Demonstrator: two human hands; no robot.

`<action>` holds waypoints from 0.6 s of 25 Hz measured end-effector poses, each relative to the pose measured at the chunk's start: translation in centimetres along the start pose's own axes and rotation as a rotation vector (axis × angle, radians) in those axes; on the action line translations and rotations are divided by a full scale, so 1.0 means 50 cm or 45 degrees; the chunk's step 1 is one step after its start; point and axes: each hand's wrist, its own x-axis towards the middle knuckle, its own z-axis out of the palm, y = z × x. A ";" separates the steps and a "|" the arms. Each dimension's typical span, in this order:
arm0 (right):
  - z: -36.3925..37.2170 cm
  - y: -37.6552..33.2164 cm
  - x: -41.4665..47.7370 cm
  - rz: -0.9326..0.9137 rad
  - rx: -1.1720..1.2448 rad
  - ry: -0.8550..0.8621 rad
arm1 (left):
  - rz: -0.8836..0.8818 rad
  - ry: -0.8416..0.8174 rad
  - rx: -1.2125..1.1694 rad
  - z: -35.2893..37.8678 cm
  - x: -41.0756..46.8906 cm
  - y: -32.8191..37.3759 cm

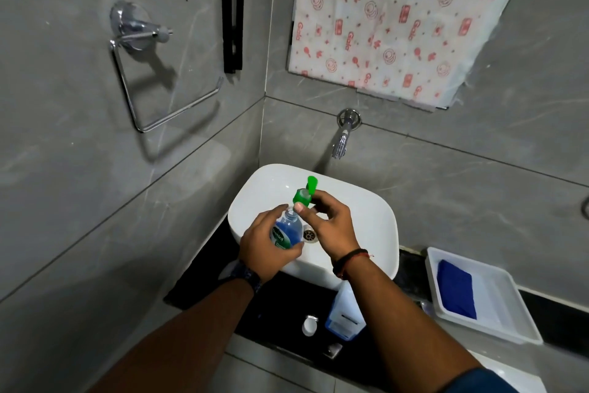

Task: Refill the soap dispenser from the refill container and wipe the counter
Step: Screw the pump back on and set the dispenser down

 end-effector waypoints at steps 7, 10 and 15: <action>-0.012 -0.021 0.009 0.027 0.085 -0.091 | -0.016 -0.035 -0.018 -0.014 0.010 0.021; -0.020 -0.018 0.007 0.048 0.010 -0.137 | 0.004 -0.041 -0.036 -0.014 0.013 0.033; -0.027 -0.019 -0.001 0.097 -0.208 -0.186 | 0.010 -0.086 -0.036 -0.017 0.012 0.034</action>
